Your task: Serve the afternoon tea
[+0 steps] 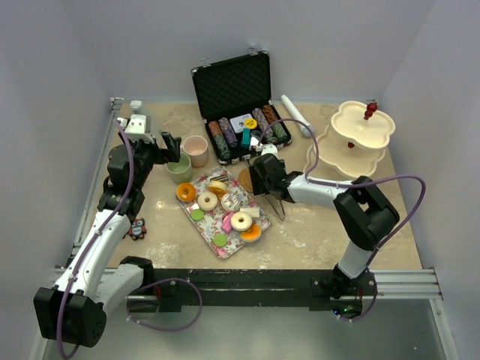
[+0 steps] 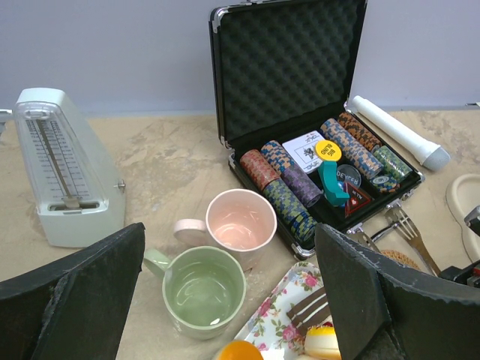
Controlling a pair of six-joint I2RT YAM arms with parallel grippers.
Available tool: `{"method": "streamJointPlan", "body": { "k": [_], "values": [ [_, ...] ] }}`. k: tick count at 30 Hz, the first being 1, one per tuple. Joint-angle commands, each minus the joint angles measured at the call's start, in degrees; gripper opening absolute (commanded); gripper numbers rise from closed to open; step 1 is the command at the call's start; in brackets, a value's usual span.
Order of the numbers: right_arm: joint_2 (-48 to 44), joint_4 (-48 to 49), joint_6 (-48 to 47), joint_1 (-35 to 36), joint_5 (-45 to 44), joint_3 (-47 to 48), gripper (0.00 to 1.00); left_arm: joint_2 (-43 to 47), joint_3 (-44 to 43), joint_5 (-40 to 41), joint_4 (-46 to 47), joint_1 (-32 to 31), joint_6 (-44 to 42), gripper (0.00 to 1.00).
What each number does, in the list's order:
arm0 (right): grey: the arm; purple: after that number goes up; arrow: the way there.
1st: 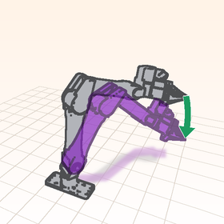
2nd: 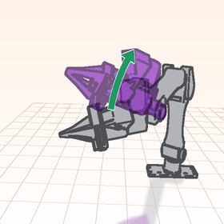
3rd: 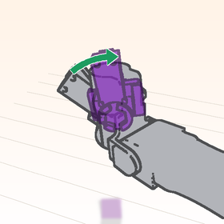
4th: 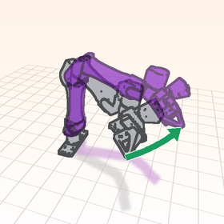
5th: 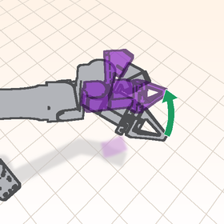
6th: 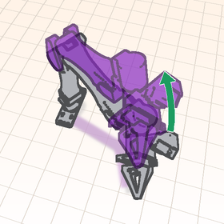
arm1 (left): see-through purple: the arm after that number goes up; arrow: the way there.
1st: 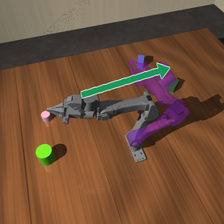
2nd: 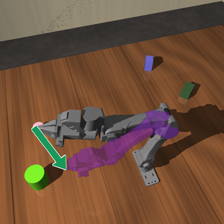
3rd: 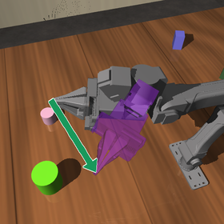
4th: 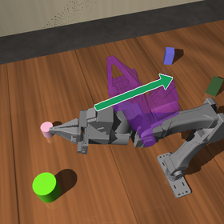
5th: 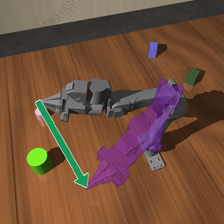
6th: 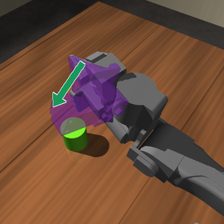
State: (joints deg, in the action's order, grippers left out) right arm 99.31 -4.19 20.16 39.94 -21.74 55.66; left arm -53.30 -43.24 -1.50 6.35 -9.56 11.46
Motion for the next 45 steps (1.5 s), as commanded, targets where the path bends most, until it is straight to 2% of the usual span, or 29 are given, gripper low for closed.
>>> {"method": "streamJointPlan", "body": {
  "k": [1, 5, 12, 20, 27, 34, 45],
  "values": [
    [-3.1, -5.5, 0.3, 0.1, 0.8, 2.6, 0.69, -0.2, 0.0, -0.9, 2.4, -0.4, 0.9, 1.0],
    [-4.3, -8.4, 0.0, 0.1, 1.5, 4.2, 0.64, -0.1, -0.2, -0.9, 2.4, -0.4, 0.9, 1.0],
    [-7.2, -15.6, -0.3, 0.1, 2.9, 8.6, 0.64, -0.1, -0.1, -1.1, 2.5, -0.4, 0.9, 1.0],
    [-10.6, -24.4, -2.3, 0.1, 8.9, 14.0, 0.64, 0.2, -0.2, -1.5, 2.3, -0.5, 0.8, 1.0],
    [-12.6, -27.7, -4.1, 0.1, 20.3, 17.8, 0.65, 0.7, -0.3, -1.8, 2.2, -0.8, 0.8, 1.0],
    [-12.3, -28.2, -6.2, 2.0, 27.5, 18.2, 0.64, 1.1, -0.2, -1.4, 2.2, -1.0, 0.5, 1.0],
    [-12.6, -28.8, -7.2, 9.8, 21.9, 16.4, 0.64, 0.8, -0.2, -1.8, 2.2, -1.2, 0.5, 1.0]
  ]
}}
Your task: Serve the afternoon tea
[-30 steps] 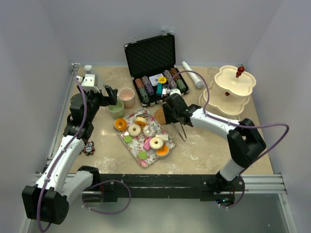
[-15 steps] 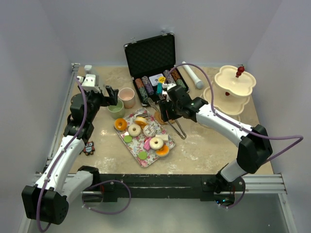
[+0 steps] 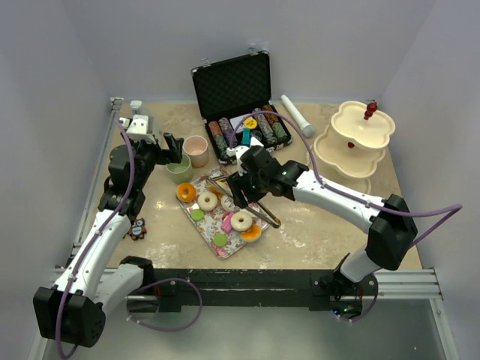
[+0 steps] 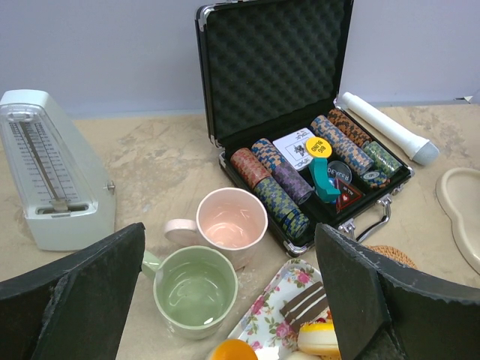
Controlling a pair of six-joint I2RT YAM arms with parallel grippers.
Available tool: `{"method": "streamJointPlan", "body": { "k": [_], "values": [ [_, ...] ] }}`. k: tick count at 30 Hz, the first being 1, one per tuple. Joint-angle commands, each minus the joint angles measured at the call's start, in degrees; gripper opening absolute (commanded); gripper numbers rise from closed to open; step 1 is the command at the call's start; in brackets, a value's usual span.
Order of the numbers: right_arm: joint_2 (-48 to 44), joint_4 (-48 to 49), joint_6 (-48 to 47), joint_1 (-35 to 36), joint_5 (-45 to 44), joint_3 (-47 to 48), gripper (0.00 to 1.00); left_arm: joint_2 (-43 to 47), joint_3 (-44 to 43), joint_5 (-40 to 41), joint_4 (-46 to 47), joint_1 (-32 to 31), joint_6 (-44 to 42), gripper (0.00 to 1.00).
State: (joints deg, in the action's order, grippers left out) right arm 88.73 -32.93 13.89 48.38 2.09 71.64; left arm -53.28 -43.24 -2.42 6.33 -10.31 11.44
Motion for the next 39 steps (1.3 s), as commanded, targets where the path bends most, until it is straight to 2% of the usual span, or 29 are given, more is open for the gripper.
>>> {"method": "streamJointPlan", "body": {
  "k": [1, 31, 39],
  "values": [
    [-1.8, 0.1, -1.0, 1.6, -3.0, 0.5, 0.64, 0.8, -0.2, -0.8, 2.2, -0.4, 0.5, 1.0],
    [5.7, 2.4, -4.0, 2.9, -6.3, 0.7, 0.61, 0.1, -0.4, -1.2, 1.9, -0.7, 0.2, 1.0],
    [6.1, 2.5, -4.6, 2.9, -5.2, 0.9, 0.53, -0.2, -0.4, -1.2, 1.9, -0.7, 0.2, 1.0]
  ]
}}
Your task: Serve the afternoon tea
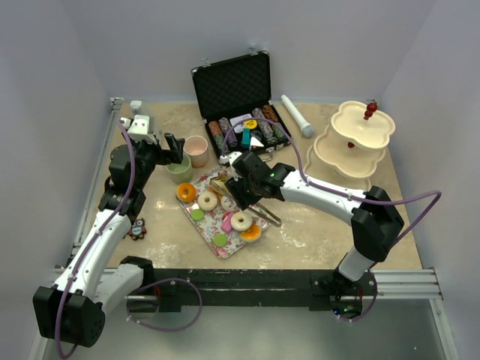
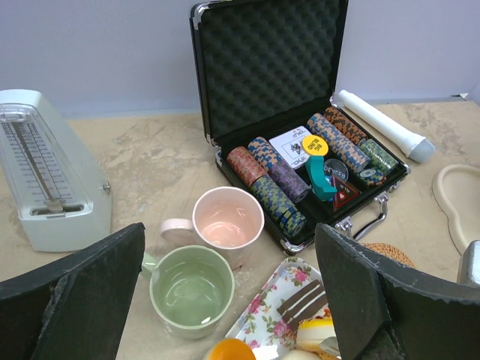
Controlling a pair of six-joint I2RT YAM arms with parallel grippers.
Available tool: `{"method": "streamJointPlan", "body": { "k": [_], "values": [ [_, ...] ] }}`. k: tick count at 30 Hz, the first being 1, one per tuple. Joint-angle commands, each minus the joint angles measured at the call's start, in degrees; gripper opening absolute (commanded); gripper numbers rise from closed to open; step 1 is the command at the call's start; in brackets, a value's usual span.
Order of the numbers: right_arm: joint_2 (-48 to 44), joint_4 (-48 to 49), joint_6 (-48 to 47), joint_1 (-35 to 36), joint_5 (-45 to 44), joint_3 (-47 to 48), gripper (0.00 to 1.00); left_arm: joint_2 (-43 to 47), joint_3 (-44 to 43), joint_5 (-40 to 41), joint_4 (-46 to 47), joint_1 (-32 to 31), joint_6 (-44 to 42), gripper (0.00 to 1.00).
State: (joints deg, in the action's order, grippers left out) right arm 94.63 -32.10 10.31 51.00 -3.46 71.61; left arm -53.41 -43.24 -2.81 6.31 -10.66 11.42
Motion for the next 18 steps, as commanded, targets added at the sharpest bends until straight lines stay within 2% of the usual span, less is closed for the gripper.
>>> {"method": "streamJointPlan", "body": {
  "k": [1, 6, 13, 18],
  "values": [
    [0.3, 1.7, -1.0, 0.2, 0.5, 0.8, 0.52, 0.1, -0.4, -0.8, 1.9, -0.4, 0.2, 1.0],
    [0.1, 0.9, -1.1, 0.2, 1.3, 1.9, 0.42, 0.1, -0.4, -0.9, 2.0, -0.4, 0.2, 1.0],
    [-1.1, -2.0, -0.9, 0.2, 0.0, 8.3, 0.37, 0.1, -0.4, -0.8, 2.0, -0.5, 0.2, 1.0],
    [-0.9, -4.3, -0.4, 0.0, -5.5, 12.1, 0.35, 0.2, -0.4, -0.5, 1.8, -0.6, 0.1, 1.0]
  ]
}}
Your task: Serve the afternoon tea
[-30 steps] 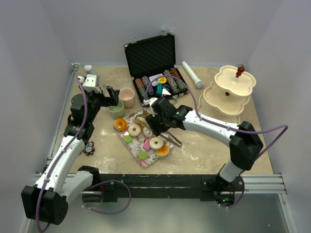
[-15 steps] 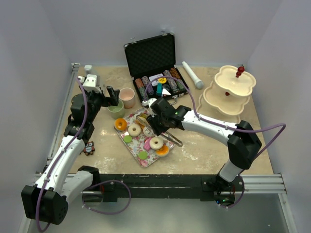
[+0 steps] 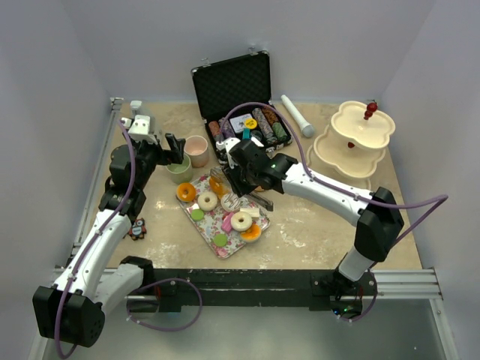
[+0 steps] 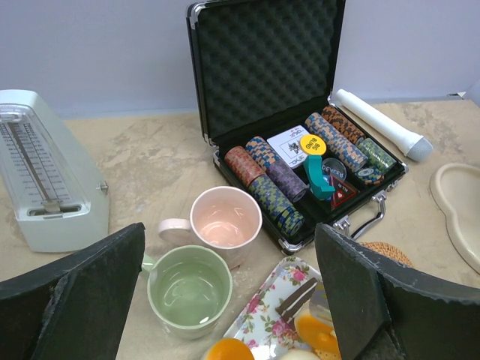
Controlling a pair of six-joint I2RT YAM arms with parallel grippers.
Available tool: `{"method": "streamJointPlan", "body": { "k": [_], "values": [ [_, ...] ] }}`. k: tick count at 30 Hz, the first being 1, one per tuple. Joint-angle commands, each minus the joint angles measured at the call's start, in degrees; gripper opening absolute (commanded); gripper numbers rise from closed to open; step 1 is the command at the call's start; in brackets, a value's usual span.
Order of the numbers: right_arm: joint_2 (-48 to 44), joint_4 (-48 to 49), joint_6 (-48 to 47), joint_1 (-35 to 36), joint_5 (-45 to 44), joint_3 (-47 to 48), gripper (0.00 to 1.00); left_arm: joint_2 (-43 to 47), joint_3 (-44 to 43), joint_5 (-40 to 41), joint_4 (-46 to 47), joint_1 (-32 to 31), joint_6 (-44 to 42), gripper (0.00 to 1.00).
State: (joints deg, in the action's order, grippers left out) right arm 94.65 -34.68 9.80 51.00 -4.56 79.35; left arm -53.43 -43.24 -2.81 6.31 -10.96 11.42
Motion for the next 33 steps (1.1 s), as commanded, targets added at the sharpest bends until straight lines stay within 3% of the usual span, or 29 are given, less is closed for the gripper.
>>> {"method": "streamJointPlan", "body": {
  "k": [1, 11, 18, 33],
  "values": [
    [-1.0, -1.7, 0.1, -0.3, -4.8, 4.7, 0.35, 0.2, -0.4, -0.5, 1.8, -0.3, 0.1, 1.0],
    [-3.3, -2.8, 0.8, -3.0, -8.4, 5.9, 0.32, 0.3, -0.6, -0.6, 1.9, -0.5, 0.1, 1.0],
    [-5.9, -4.8, 1.7, -9.3, -13.8, 5.6, 0.3, 0.3, -0.5, -0.5, 1.8, -0.6, 0.1, 1.0],
    [-3.8, -10.2, 3.1, -13.2, -36.9, 5.7, 0.29, 0.2, -0.5, -0.8, 1.9, -0.9, 0.2, 1.0]
  ]
}}
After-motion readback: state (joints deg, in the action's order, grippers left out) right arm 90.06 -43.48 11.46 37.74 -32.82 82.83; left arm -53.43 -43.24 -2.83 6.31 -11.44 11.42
